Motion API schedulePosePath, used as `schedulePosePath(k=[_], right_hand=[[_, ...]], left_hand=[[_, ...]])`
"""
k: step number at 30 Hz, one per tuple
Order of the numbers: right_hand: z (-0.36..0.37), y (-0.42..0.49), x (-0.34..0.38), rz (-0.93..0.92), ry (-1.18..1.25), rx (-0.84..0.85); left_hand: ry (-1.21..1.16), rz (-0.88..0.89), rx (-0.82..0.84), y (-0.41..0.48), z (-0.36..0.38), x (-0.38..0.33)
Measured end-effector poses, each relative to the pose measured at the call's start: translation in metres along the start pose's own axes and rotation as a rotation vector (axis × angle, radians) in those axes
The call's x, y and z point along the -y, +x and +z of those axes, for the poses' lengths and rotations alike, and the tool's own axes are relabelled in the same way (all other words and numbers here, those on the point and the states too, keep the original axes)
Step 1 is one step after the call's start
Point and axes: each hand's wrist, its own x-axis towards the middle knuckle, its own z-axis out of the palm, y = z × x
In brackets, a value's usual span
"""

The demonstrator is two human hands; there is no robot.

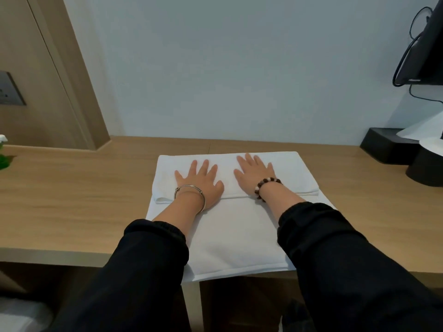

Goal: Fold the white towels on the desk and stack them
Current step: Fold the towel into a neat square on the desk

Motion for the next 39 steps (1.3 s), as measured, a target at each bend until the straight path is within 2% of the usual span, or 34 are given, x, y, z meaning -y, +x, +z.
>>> schedulePosePath(k=[4, 9, 15, 19, 21, 23, 25, 28, 30, 35, 39], right_hand=[[-0.005, -0.004, -0.031, 0.080, -0.006, -0.011], [-0.008, -0.028, -0.082, 0.195, 0.012, -0.042], [-0.010, -0.038, -0.084, 0.235, -0.011, -0.048], [-0.016, -0.032, -0.079, 0.293, -0.123, 0.013], [-0.029, -0.019, -0.068, 0.275, -0.212, 0.015], [-0.047, 0.000, -0.050, 0.166, -0.219, -0.031], [-0.062, 0.020, -0.030, 0.006, -0.173, -0.020], [-0.072, 0.042, -0.007, -0.148, -0.210, 0.192], [-0.073, 0.053, -0.003, -0.152, -0.269, 0.282], [-0.070, 0.065, -0.010, -0.143, -0.277, 0.351], [-0.077, 0.066, -0.016, -0.094, -0.304, 0.401]], left_hand=[[-0.022, -0.054, -0.037, -0.007, -0.001, 0.006], [-0.030, -0.206, -0.076, -0.020, -0.002, 0.027], [-0.027, -0.288, -0.054, -0.028, -0.007, 0.034], [0.059, -0.240, 0.036, -0.022, -0.022, 0.040], [0.249, -0.111, -0.042, -0.012, -0.039, 0.040], [0.299, 0.008, -0.069, 0.000, -0.058, 0.038], [0.280, 0.062, -0.011, 0.014, -0.072, 0.034], [0.292, 0.086, 0.047, 0.033, -0.084, 0.030], [0.269, 0.069, 0.076, 0.047, -0.087, 0.029], [0.254, 0.041, 0.130, 0.070, -0.085, 0.035], [0.320, 0.133, 0.268, 0.082, -0.088, 0.029]])
